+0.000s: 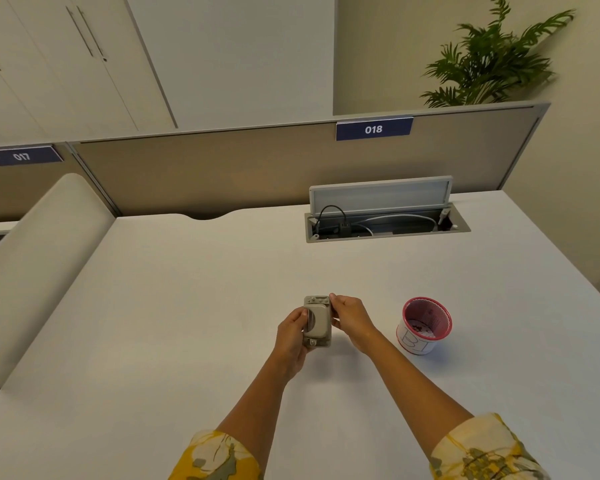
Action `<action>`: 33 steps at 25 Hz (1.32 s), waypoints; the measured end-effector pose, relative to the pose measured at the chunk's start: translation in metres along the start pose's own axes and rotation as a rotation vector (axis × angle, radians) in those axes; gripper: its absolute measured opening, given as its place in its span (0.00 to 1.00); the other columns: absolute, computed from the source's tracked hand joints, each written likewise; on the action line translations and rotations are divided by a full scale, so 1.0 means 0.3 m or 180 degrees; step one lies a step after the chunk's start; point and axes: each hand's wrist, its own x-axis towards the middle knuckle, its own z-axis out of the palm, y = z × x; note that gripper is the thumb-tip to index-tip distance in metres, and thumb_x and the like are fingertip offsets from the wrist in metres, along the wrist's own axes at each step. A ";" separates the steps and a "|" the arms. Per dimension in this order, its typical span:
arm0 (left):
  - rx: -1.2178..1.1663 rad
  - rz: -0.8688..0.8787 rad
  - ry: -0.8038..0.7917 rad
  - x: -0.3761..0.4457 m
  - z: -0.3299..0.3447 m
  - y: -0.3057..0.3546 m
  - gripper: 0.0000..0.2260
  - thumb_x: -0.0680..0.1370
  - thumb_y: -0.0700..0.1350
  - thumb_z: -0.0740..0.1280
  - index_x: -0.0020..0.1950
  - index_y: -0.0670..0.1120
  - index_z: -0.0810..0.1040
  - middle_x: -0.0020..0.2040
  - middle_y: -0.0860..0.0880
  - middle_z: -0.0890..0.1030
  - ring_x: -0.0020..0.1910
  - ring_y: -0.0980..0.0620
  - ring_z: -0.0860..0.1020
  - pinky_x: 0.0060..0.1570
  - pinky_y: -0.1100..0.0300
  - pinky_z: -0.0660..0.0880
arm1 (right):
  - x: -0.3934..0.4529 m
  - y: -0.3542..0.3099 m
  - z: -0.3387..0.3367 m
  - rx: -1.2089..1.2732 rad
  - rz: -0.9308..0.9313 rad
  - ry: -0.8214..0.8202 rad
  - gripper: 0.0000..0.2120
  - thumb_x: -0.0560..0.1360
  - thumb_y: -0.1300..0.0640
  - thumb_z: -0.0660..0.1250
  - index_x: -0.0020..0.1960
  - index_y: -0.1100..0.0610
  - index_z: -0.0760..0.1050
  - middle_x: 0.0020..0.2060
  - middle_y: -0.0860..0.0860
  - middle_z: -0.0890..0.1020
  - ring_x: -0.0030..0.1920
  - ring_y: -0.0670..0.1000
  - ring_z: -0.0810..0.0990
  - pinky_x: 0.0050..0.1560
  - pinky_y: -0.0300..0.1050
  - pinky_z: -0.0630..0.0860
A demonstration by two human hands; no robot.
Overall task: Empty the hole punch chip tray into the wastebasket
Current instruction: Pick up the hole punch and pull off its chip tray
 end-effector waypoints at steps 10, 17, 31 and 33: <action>-0.0137 0.0015 0.0105 0.010 0.019 -0.012 0.15 0.85 0.42 0.55 0.60 0.43 0.81 0.54 0.39 0.84 0.48 0.43 0.83 0.45 0.47 0.83 | -0.058 -0.016 0.055 -0.0256 -0.0374 0.0791 0.18 0.80 0.43 0.58 0.50 0.58 0.75 0.44 0.52 0.82 0.45 0.52 0.82 0.50 0.48 0.82; 0.0018 -0.0381 0.0441 0.032 0.000 -0.009 0.17 0.85 0.50 0.57 0.55 0.42 0.82 0.51 0.41 0.84 0.46 0.42 0.83 0.43 0.48 0.81 | -0.089 0.004 0.025 -0.0901 -0.0743 0.0613 0.16 0.75 0.45 0.68 0.37 0.56 0.82 0.32 0.50 0.84 0.37 0.53 0.83 0.43 0.49 0.82; 0.0332 -0.0206 0.0599 0.043 -0.003 -0.001 0.16 0.84 0.47 0.59 0.49 0.41 0.83 0.44 0.40 0.84 0.41 0.42 0.83 0.38 0.53 0.80 | -0.094 -0.014 0.006 -0.0912 -0.0584 0.0350 0.13 0.73 0.51 0.72 0.37 0.59 0.84 0.34 0.54 0.85 0.39 0.55 0.85 0.46 0.55 0.83; 0.0384 -0.0202 0.0635 0.046 0.000 -0.006 0.16 0.84 0.47 0.59 0.50 0.40 0.83 0.45 0.39 0.84 0.42 0.41 0.83 0.40 0.52 0.81 | -0.095 -0.013 0.006 -0.0946 -0.0587 0.0349 0.13 0.73 0.50 0.72 0.37 0.59 0.83 0.34 0.54 0.85 0.39 0.56 0.85 0.46 0.56 0.83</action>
